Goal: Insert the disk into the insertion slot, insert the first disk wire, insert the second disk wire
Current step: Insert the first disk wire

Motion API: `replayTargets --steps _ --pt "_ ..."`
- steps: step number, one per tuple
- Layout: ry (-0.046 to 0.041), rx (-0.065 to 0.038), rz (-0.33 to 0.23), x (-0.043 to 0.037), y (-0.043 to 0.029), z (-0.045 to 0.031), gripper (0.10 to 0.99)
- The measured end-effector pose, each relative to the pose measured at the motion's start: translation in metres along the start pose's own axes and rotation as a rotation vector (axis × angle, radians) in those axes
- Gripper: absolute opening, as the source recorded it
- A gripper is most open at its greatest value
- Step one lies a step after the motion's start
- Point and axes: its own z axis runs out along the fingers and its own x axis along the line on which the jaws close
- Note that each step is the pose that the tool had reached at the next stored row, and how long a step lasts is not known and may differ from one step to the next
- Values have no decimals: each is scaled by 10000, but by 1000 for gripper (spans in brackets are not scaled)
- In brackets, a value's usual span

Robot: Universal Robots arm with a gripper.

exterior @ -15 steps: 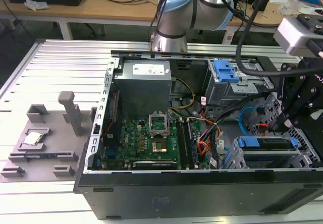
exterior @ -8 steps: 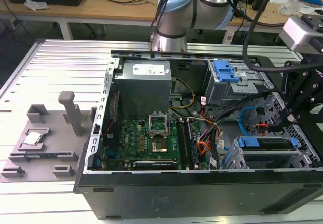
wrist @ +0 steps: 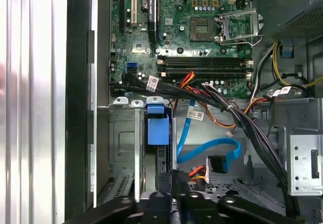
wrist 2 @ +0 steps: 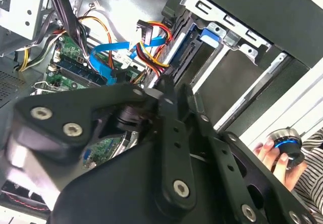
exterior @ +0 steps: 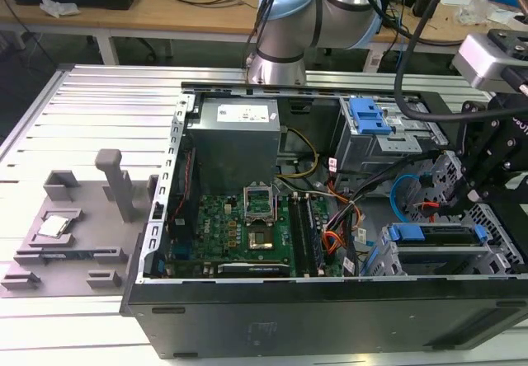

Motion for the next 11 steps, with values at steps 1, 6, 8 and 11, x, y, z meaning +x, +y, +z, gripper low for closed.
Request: replayTargets --steps 1,6,8,11 --pt "0 0 0 0 0 0 235" --pt "-1 0 2 -44 -1 17 302" --pt "-1 0 31 -80 -1 37 302" --pt "48 2 81 -103 -4 85 302"
